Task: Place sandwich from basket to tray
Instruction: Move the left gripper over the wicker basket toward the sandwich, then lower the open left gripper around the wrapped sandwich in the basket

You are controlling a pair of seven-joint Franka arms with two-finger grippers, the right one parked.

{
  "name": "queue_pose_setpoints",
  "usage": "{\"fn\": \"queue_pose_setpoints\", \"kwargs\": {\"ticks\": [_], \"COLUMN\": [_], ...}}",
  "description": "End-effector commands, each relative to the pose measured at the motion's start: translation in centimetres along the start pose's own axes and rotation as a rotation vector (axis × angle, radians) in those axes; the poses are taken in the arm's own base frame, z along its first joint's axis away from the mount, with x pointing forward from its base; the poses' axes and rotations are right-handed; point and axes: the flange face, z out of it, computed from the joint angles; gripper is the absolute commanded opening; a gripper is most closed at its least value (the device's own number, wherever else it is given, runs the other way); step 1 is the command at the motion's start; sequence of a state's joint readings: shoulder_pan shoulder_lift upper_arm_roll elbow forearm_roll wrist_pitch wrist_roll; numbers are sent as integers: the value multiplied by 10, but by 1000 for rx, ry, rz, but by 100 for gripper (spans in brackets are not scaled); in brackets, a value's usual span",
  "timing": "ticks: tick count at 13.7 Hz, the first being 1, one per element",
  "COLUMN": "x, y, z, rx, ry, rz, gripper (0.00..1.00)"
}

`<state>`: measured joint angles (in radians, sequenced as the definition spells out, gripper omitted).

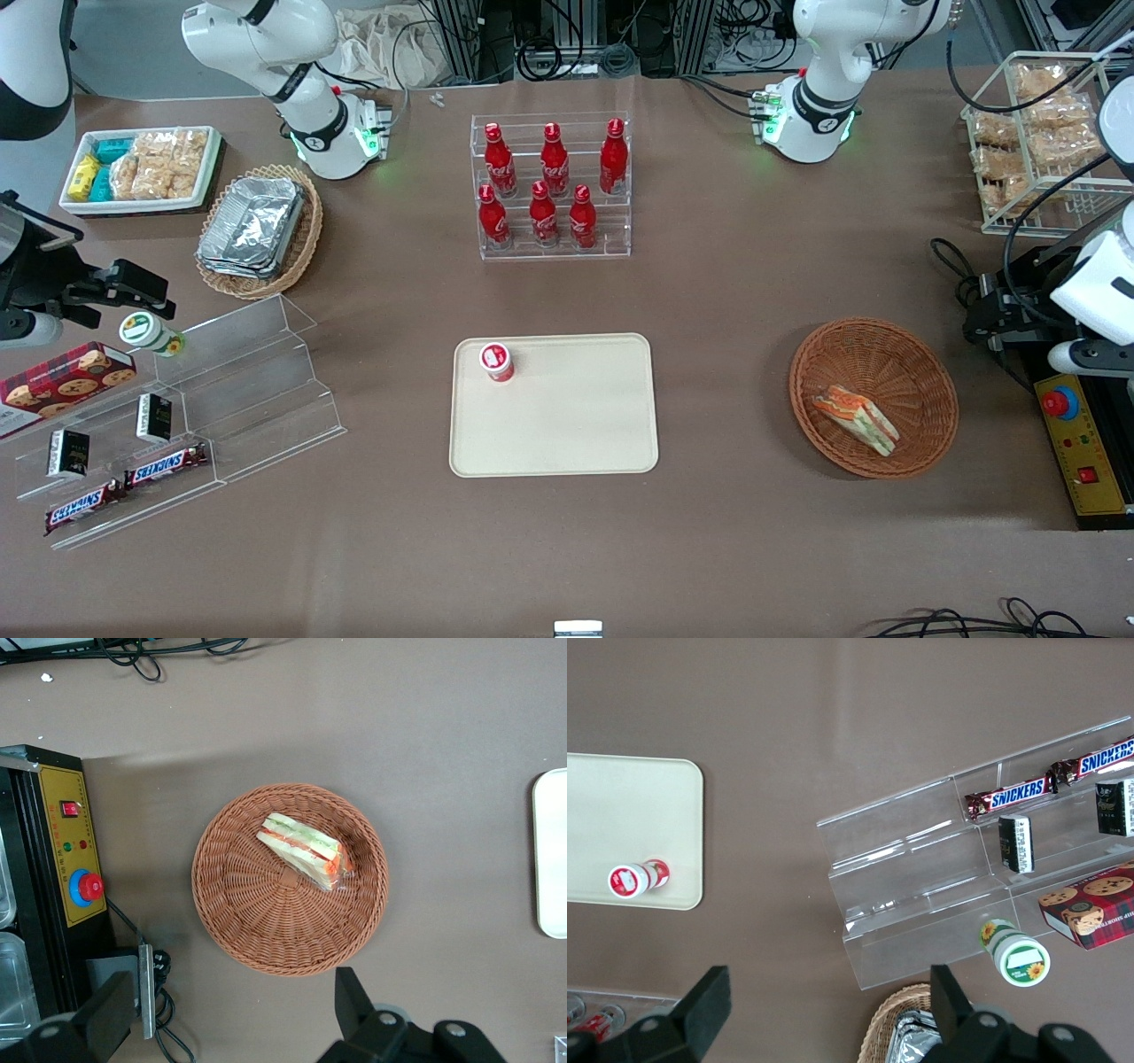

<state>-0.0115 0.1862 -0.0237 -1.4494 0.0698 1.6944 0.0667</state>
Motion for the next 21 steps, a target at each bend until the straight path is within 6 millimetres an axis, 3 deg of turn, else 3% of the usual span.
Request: {"fn": "queue_pose_setpoints", "kwargs": {"ticks": [1, 4, 8, 16, 21], "x": [-4, -5, -6, -3, 8], "y": [1, 1, 4, 30, 43], "z": [-11, -13, 2, 104, 164], "rx": [3, 3, 0, -3, -38], "ry": [4, 5, -25, -6, -95], "rz": [-14, -17, -12, -87, -412], "gripper": [100, 100, 100, 100, 100]}}
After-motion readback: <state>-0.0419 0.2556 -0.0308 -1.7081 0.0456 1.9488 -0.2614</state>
